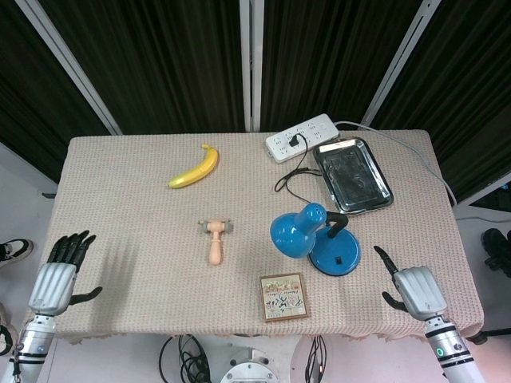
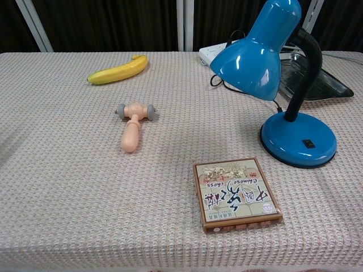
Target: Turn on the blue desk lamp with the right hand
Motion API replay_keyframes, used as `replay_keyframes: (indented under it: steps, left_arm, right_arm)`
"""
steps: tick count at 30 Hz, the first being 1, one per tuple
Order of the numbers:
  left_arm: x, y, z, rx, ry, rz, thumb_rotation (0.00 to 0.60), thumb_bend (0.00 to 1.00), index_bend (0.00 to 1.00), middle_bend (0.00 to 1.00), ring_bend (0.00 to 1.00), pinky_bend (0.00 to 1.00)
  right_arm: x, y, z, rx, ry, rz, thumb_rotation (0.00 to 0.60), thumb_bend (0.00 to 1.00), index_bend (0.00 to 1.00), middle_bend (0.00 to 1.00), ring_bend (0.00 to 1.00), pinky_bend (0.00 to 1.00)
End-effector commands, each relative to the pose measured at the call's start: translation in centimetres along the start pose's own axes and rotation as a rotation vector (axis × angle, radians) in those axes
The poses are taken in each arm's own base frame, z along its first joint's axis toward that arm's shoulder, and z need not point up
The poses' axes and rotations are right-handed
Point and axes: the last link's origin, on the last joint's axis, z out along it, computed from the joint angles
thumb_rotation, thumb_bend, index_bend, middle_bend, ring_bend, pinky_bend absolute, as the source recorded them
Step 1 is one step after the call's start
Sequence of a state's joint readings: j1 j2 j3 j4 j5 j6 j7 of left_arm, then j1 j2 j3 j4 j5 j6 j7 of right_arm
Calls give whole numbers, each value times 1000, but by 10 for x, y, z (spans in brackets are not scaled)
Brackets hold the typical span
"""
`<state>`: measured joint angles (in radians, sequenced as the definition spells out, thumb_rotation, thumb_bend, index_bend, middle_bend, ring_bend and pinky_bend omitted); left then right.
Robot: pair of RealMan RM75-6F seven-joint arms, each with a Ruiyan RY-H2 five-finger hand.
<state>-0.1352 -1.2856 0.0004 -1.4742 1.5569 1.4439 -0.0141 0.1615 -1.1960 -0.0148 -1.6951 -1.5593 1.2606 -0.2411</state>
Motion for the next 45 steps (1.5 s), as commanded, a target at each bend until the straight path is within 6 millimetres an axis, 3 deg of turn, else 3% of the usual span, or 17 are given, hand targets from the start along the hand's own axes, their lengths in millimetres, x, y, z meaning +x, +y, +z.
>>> replay_keyframes:
  steps: [1, 19, 25, 45]
  left_arm:
    - [0, 0, 0, 1, -1, 0, 600, 11, 84, 30, 0, 0]
    - [1, 0, -1, 0, 3, 3, 600, 11, 84, 30, 0, 0]
    - [0, -1, -1, 4, -1, 4, 600, 11, 84, 30, 0, 0]
    - [-2, -1, -1, 4, -9, 5, 600, 11, 84, 30, 0, 0]
  right_arm:
    - [-4, -11, 9, 48, -83, 38, 600, 196, 0, 934, 979, 951]
    - [-15, -34, 47, 95, -271, -10, 600, 231, 0, 934, 979, 951]
    - [-18, -34, 47, 96, -288, -6, 600, 331, 0, 934, 979, 950]
    - [-29, -33, 38, 88, -322, -2, 600, 374, 0, 934, 979, 951]
